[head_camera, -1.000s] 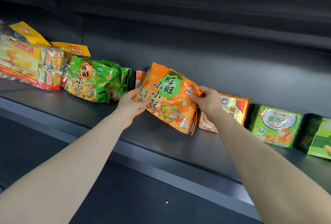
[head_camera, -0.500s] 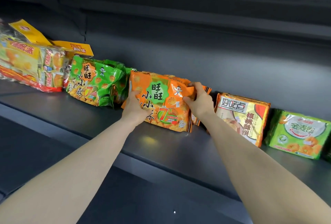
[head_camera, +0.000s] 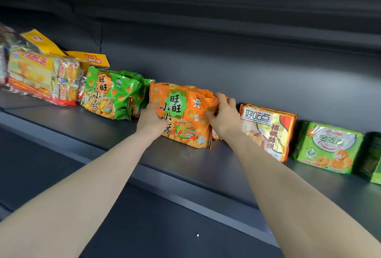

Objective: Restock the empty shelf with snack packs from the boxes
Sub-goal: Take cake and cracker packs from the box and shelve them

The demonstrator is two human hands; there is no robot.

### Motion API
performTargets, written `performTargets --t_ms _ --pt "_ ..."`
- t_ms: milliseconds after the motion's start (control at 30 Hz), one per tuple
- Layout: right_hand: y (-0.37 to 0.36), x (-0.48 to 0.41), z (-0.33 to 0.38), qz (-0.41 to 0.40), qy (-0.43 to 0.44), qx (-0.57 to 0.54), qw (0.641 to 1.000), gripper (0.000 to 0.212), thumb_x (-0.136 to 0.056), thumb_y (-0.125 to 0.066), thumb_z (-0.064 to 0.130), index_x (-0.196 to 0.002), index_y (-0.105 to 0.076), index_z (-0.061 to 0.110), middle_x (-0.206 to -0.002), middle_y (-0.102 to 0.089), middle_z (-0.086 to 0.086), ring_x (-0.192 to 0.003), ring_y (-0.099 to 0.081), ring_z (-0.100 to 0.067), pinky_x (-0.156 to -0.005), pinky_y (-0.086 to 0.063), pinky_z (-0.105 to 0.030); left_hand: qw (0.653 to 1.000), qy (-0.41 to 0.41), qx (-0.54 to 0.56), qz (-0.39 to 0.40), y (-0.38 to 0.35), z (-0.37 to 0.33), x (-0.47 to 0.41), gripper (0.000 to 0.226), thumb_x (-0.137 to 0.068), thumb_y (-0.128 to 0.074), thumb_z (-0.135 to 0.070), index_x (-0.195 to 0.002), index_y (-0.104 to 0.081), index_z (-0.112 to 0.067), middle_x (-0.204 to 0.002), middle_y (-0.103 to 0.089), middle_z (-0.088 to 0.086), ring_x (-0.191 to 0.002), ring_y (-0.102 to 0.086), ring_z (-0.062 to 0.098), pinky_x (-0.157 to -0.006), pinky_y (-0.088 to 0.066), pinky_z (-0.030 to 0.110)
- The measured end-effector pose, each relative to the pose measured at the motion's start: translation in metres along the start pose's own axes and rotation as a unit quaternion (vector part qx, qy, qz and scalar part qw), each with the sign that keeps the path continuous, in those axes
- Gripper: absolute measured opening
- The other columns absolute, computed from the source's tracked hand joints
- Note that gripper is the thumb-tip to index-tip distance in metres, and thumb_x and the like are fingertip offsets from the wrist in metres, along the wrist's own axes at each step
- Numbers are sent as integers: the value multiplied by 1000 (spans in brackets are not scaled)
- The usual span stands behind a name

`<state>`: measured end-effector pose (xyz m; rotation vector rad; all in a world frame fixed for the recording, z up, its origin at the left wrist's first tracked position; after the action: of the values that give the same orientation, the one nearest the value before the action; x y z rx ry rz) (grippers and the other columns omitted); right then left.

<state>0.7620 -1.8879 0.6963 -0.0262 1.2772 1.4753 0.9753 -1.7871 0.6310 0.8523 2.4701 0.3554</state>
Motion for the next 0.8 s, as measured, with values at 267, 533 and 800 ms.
performTargets --t_ms 267,533,800 --pt "21 37 43 -38 113 129 984 44 -91 -63 23 -133 -52 14 -126 -48 -13 -113 -51 -35 -81 -50 -42 985 -139 -89 -55 43 -50 58 44 -91 -67 -18 -132 -52 -23 -134 -55 -1 -118 -57 21 -98 -50 45" --pt "-5 99 108 -30 195 105 975 35 -91 -65 20 -124 -61 11 -117 -59 -14 -106 -58 -36 -76 -51 -40 958 -202 -188 -78 106 -38 119 29 -94 -62 -23 -122 -59 -25 -119 -60 -5 -104 -60 13 -82 -45 27" --pt "-70 203 216 -31 240 96 965 29 -84 -70 15 -112 -66 8 -98 -63 -15 -88 -60 -39 -66 -50 -40 945 -217 -243 -41 209 50 162 26 -91 -64 -22 -117 -61 -28 -113 -62 -7 -99 -61 14 -82 -52 37"
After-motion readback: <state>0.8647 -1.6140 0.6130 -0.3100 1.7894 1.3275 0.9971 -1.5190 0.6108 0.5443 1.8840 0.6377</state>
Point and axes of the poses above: each hand's wrist, its own x-axis away from the middle knuckle, its own y-axis out of the back of the hand, z = x × y, the point moved 9 cm from there along -x, towards the middle knuckle
